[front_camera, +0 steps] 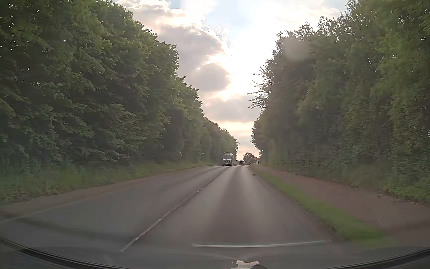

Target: Follow the waypoints while adhering to traffic rules and regulations

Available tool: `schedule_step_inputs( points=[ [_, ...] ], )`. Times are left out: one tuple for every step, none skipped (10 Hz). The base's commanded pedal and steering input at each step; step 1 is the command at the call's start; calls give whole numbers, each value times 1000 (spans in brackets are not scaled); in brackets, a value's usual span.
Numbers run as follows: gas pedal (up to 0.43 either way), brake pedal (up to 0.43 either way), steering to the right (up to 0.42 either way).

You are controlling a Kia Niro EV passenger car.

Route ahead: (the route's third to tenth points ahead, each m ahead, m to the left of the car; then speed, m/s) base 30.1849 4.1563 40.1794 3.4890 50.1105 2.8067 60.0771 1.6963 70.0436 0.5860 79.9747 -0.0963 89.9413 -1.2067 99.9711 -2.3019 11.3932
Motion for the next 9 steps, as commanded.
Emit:
schedule_step_inputs(
  points=[
    [319,0,5],
    [319,0,5],
    [319,0,6],
    [319,0,6],
    [319,0,8],
    [319,0,8],
    [319,0,9],
    [319,0,9],
    [319,0,9]
  ],
)
